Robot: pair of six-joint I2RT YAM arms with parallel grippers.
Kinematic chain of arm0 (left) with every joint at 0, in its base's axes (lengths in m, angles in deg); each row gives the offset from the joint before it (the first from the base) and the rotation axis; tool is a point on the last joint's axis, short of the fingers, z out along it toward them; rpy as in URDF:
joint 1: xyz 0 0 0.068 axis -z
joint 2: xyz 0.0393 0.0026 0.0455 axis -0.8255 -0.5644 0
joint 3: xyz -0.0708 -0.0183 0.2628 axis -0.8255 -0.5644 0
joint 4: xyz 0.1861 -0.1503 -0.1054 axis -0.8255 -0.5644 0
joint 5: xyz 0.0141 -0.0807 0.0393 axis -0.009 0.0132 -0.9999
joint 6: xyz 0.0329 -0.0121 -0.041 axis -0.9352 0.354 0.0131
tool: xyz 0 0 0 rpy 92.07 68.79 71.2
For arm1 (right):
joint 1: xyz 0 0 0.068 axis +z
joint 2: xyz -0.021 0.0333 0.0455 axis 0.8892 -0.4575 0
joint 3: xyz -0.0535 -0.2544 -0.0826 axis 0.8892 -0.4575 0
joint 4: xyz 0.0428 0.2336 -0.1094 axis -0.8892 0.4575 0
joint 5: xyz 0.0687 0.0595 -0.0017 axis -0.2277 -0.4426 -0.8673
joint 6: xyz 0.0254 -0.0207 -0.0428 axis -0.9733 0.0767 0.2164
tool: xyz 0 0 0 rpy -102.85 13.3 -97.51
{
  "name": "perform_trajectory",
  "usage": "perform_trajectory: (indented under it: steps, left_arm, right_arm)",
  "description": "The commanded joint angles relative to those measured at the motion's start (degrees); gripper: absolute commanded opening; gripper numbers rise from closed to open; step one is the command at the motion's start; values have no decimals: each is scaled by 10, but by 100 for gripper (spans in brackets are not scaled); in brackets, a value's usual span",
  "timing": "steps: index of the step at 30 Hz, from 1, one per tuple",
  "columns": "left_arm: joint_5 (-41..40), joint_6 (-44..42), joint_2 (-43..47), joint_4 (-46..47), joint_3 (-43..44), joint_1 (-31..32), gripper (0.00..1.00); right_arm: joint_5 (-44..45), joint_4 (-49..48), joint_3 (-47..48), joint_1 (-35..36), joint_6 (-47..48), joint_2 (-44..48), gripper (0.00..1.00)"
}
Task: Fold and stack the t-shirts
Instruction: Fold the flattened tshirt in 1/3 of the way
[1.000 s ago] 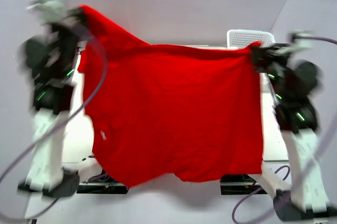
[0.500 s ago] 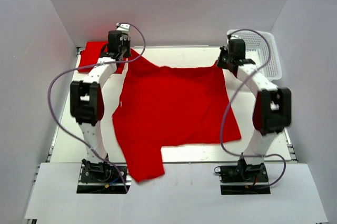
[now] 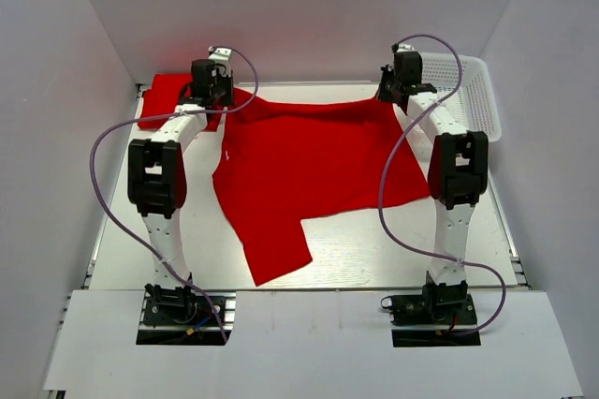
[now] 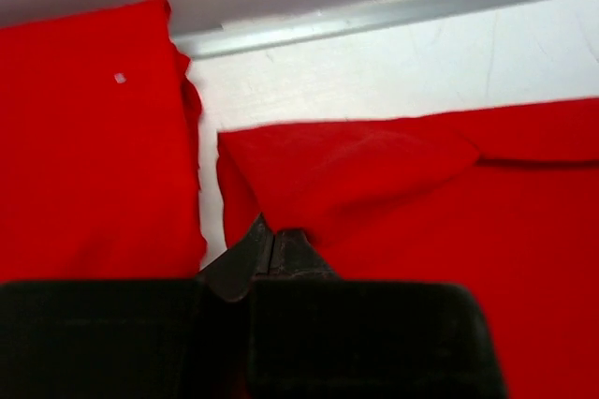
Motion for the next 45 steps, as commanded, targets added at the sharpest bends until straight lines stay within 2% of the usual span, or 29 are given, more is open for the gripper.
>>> perform_trajectory:
  steps: [1,6,11,14,20,24,30,38,39,40,42,43,44,45]
  left_arm:
    - [32,17,75,12,-37,-2,0]
    - [43,59,161,19,-149,-2,0]
    - [50,103,260,12,-254,10,0]
    - [75,133,285,-8,-293,10,0]
    - [69,150,352,-69,-344,10,0]
    - [126,183,384,-82,-383,10,0]
    - [147,212,439,-101,-450,10,0]
    - [171,222,451,-128,-512,16,0]
    - [176,222,456,-128,-512,16,7]
    - [176,222,456,-128,-517,16,35]
    - [183,222,461,-134,-517,16,43]
    - [183,222,467,-151,-512,16,56]
    - [175,216,467,-160,-512,16,62]
    - [169,210,473,-170,-498,16,71]
  right_arm:
    - [38,-3,60,-2,34,-9,0]
    - [70,-6,102,-4,63,-17,0]
    - [71,10,94,-7,76,-4,0]
    - [73,18,89,-8,83,5,0]
    - [90,41,76,-10,96,23,0]
    - [93,50,59,-12,102,35,0]
    - [91,87,44,-11,103,51,0]
    - [86,99,-42,-10,97,89,0]
    - [87,99,-62,-12,96,96,0]
    - [86,100,-67,-10,94,104,0]
    - [86,98,-79,-10,96,104,14]
    - [83,107,-78,-11,97,106,20]
    - [80,111,-74,-8,99,106,30]
    - [79,113,-66,-9,101,106,33]
